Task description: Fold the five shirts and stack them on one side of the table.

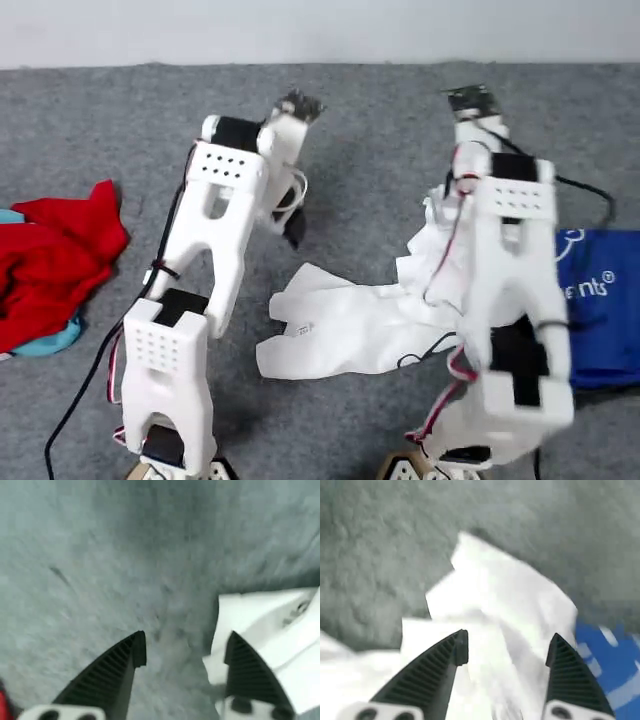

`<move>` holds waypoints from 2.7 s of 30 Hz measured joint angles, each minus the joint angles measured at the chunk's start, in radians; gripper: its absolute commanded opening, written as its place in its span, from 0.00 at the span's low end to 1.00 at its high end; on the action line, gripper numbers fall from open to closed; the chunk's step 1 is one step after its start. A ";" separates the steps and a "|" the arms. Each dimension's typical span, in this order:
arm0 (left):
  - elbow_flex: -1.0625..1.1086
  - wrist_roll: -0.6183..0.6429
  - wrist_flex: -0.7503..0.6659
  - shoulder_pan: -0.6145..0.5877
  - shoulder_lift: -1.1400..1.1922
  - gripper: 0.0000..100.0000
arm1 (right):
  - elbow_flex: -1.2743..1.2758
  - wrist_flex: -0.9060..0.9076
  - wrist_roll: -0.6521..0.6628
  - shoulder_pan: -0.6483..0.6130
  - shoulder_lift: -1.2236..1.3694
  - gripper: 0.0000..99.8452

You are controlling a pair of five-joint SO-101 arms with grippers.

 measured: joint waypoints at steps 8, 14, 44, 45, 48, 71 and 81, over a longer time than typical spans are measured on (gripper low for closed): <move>0.124 0.000 -0.005 -0.003 0.000 0.22 | -0.307 -0.031 0.000 -0.040 0.394 0.26; 0.190 0.003 -0.005 -0.002 0.000 0.22 | -0.586 0.046 0.000 -0.052 0.635 0.22; 1.042 -0.178 -0.195 0.100 -0.635 0.22 | -1.346 0.428 0.094 -0.002 1.109 0.01; 1.043 -0.178 -0.230 0.103 -0.620 0.22 | -1.350 0.434 0.094 -0.002 1.115 0.01; 1.048 -0.178 -0.296 0.104 -0.565 0.22 | -1.355 0.439 0.094 -0.002 1.115 0.01; 0.867 -0.178 -0.152 0.262 -0.358 0.01 | -1.355 0.439 0.094 -0.002 1.115 0.01; 0.526 -0.180 -0.006 0.025 -0.353 0.01 | -1.614 0.542 0.097 -0.012 1.039 0.01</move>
